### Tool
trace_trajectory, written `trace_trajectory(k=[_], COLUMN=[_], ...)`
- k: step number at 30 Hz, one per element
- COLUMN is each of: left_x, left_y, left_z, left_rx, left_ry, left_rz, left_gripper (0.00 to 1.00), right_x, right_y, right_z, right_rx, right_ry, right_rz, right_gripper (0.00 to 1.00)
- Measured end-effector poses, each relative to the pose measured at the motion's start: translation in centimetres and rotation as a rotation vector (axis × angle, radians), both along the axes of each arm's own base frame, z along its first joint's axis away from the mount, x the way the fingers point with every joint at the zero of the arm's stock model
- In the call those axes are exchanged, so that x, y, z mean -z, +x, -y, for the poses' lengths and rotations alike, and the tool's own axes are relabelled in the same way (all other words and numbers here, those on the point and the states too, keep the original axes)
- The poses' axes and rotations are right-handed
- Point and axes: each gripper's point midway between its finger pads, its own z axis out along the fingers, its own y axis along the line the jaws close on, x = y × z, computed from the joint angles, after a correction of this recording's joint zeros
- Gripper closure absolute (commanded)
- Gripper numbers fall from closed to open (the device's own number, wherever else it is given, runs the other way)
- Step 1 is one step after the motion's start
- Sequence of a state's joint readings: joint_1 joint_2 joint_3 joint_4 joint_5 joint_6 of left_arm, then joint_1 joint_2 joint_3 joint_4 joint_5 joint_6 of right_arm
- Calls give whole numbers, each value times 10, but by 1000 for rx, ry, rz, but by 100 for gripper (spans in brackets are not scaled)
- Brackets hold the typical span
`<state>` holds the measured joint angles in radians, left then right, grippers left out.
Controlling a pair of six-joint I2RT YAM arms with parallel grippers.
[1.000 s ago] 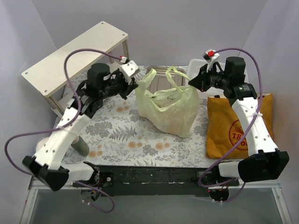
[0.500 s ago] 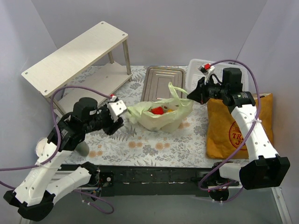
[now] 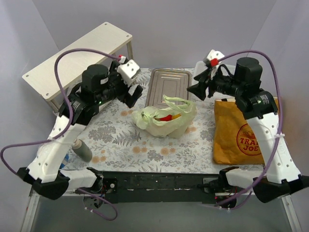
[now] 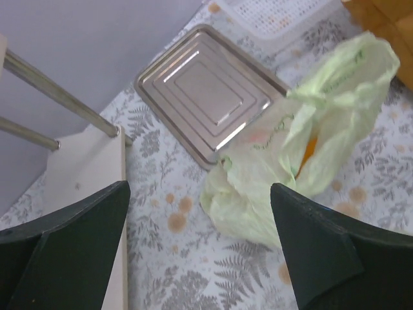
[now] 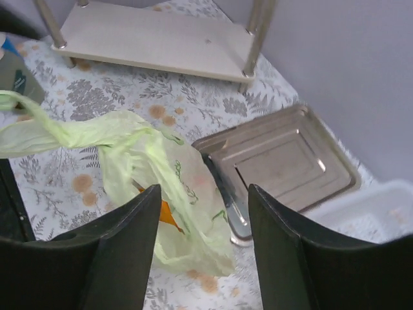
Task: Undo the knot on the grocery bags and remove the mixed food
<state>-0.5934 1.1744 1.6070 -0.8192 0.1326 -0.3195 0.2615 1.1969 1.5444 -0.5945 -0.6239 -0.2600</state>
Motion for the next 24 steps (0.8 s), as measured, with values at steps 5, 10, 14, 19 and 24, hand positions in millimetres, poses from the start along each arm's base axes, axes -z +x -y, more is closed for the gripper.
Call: trace_trajectory(k=[5,10,14,19,24], left_x=[11,89,151,176,175], left_y=[47,67,60,41,32], left_z=[41,75,87,88,94], left_rx=[32,127,199,250,296], left_ry=[-2,88,154,166,141], left_rz=[-50,-247,-427,-537,-568], left_gripper=[12,15,15,15,15], right_x=[-27,30,111,166,173], right_y=[-75,-121,-146,-145,-125], right_z=[-59,-87,-97,-93,-95], right_rx=[-293,-519,-660,-671,-595], right_ry=[-65,-219,-392,-530,-563], right_rz=[217,271,233,232,292], right_gripper=[48,45,43,42,42])
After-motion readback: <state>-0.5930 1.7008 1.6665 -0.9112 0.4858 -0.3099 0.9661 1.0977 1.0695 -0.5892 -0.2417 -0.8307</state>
